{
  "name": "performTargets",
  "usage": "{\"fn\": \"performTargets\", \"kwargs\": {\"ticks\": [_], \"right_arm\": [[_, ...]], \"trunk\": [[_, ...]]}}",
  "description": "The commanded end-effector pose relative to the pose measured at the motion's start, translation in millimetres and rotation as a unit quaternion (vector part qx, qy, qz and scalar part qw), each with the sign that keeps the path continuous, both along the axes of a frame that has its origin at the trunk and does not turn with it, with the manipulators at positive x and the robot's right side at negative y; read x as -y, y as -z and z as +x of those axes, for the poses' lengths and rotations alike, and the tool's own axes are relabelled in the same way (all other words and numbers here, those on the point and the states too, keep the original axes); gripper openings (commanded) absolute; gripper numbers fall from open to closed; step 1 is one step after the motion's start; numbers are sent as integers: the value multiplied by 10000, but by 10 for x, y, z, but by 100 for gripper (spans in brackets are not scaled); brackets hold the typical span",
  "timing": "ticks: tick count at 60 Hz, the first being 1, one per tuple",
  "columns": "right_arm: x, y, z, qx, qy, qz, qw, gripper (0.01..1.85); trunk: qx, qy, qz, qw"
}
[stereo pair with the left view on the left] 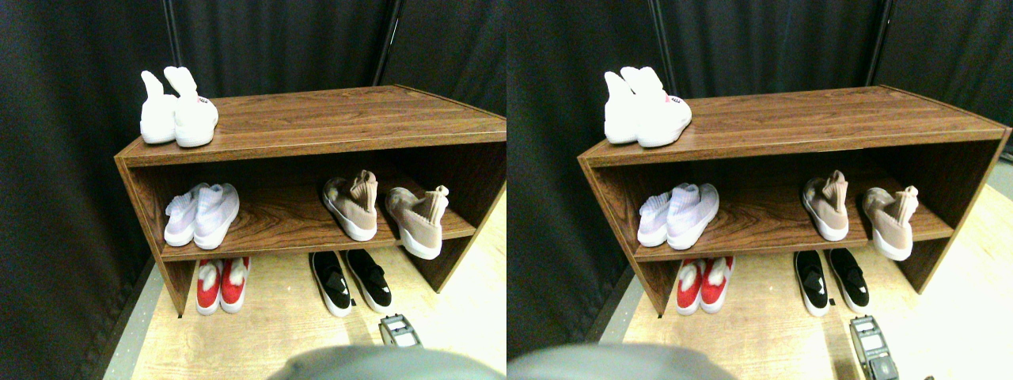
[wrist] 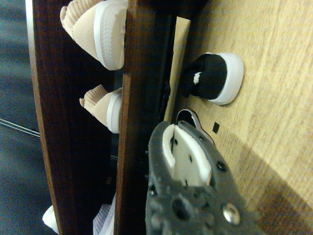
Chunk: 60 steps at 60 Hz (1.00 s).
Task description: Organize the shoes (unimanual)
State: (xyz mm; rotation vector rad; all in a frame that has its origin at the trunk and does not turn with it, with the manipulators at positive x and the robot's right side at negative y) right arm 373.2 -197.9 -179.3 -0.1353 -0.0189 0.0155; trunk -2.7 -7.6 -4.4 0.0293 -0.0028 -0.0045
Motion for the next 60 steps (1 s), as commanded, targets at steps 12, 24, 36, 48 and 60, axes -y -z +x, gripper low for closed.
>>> {"fn": "performTargets", "kwargs": {"ticks": [12, 24, 36, 48, 60], "right_arm": [[-2, -90, -4, 200, 11, -61, 9998, 33], [-5, -90, -4, 291, -27, -45, 9996, 32], [14, -109, 15, 642, -182, 177, 9976, 29], [60, -214, 39, 797, -116, 369, 9961, 34], [123, -322, 36, 1106, -447, 609, 9910, 38]], "trunk": [[16, -16, -65, 10000], [32, -13, -65, 10000], [135, 4, -52, 9999], [248, 61, -80, 9996], [339, 128, -86, 9993]]}}
